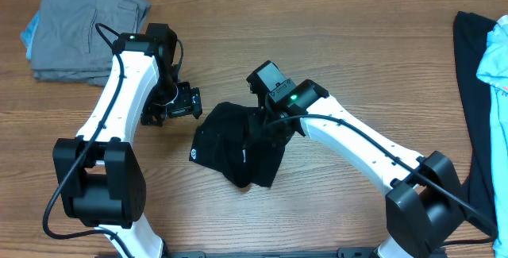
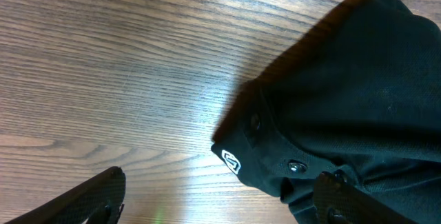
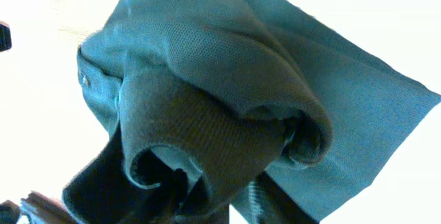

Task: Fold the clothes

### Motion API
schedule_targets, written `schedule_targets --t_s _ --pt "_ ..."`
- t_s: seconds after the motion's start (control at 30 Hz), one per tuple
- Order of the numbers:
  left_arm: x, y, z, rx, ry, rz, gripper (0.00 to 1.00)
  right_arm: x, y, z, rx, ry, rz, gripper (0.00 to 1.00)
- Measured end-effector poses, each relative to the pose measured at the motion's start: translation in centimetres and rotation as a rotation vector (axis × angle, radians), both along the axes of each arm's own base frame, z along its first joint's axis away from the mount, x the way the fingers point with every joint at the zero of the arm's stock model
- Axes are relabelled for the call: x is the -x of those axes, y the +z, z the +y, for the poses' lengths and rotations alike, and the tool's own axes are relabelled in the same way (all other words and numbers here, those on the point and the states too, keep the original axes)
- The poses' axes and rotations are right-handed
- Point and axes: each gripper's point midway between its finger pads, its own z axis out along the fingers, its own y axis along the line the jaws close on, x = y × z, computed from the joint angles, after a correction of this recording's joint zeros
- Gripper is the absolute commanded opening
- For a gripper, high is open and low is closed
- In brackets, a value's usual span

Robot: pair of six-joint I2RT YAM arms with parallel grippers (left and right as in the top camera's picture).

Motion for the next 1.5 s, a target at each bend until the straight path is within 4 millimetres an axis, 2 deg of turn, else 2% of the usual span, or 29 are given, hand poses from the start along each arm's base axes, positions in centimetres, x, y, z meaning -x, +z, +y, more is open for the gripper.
schedule_targets --t_s 0.03,0.07,0.1,0.17,0.37,0.57,0.77,0.8,0.87,0.97,1.03,1.07,1.23,1.33,1.37,1.43,1.5 --pt "0.0 0.0 0.0 0.0 0.0 0.0 0.9 -0.2 0.0 0.0 -0.001 -0.002 -0.007 0.31" --pt "0.0 0.0 0.0 0.0 0.0 0.0 0.9 -0.3 0.0 0.1 -0.004 -0.004 -0.012 0.18" --pt "0.0 0.0 0.0 0.0 0.0 -0.001 0.9 -0.5 0.0 0.2 -0.008 -0.008 -0.02 0.11" --pt "0.0 0.0 0.0 0.0 0.0 0.0 0.91 -0.6 -0.2 0.2 -0.011 -0.02 -0.023 0.04" --pt "0.0 0.0 0.0 0.0 0.0 0.0 0.93 -0.3 -1.1 -1.2 0.061 -0.057 -0.01 0.04" --pt "0.0 0.0 0.0 -0.001 0.0 0.0 0.95 0.2 -2.2 -5.9 0.251 -0.122 0.022 0.04" --pt "0.0 0.0 0.0 -0.003 0.0 -0.001 0.98 -1.0 -2.4 -9.7 0.33 -0.197 0.027 0.04" --pt "0.0 0.0 0.1 -0.003 0.0 -0.001 0.98 -1.2 -2.4 -10.0 0.334 -0.205 0.027 0.16" --pt "0.0 0.0 0.1 -0.003 0.0 0.0 0.99 -1.4 -2.6 -10.7 0.345 -0.221 0.031 0.59" --pt "0.0 0.0 0.1 -0.003 0.0 0.0 1.0 -1.1 -3.3 -11.8 0.374 -0.226 0.044 0.58" --pt "0.0 0.0 0.1 -0.003 0.0 0.0 1.0 -0.5 -3.8 -12.3 0.392 -0.224 0.063 0.71" --pt "0.0 0.0 0.1 -0.003 0.0 0.0 1.0 -0.1 -3.9 -12.5 0.401 -0.228 0.077 0.73" --pt "0.0 0.0 0.1 -0.003 0.0 -0.001 1.0 1.8 -3.7 -13.8 0.459 -0.219 0.154 0.69" --pt "0.0 0.0 0.1 -0.003 0.0 0.0 1.0 2.5 -2.0 -14.4 0.489 -0.235 0.2 0.7" --pt "0.0 0.0 0.1 -0.003 0.0 -0.001 1.0 2.4 -1.7 -14.5 0.49 -0.239 0.2 0.77" --pt "0.0 0.0 0.1 -0.003 0.0 -0.001 1.0 1.3 0.7 -14.0 0.453 -0.256 0.187 0.77" --pt "0.0 0.0 0.0 -0.003 0.0 -0.001 1.0 0.7 2.1 -12.6 0.372 -0.217 0.171 0.77"
